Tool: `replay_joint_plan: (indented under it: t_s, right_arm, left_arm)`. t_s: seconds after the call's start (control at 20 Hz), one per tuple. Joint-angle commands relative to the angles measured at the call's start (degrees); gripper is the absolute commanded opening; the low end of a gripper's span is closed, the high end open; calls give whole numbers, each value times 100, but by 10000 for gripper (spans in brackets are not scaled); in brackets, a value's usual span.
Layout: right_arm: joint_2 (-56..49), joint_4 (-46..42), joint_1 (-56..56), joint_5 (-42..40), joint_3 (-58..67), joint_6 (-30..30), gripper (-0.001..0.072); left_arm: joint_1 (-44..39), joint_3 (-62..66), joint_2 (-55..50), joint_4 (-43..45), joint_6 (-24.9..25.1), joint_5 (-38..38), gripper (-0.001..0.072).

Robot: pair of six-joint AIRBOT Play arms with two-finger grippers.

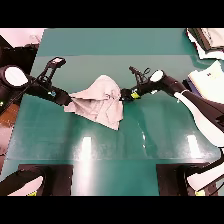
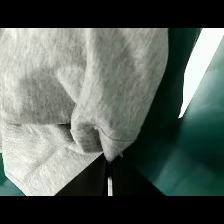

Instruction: Fold the shirts.

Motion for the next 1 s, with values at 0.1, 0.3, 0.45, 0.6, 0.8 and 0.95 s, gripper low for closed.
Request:
replay_joint_plan:
  t_s: [0.1, 0.3, 0.45, 0.6, 0.8, 0.95]
  right_arm:
    - [807, -1703, -433, 1309, 522, 39, 11]
    - [1897, -2225, -1189, 1915, 581, 142, 11]
    - [2500, -2221, -1641, 2059, 581, 144, 11]
    - [2918, -2135, -1834, 2149, 579, 146, 11]
    - [3178, -2131, -1440, 2312, 389, 481, 12]
    - [3261, -2133, -673, 2295, -374, 778, 12]
  left_arm:
    - [7, 787, 227, 1360, -391, -286, 23]
    - [4, 1797, 369, 1812, -376, -315, 23]
    - [4, 2149, 367, 1867, -376, -297, 23]
    - [4, 2179, 367, 1622, -396, -354, 23]
    - [4, 2177, 321, 345, -374, -363, 23]
    - [4, 1945, 289, 52, -374, -304, 23]
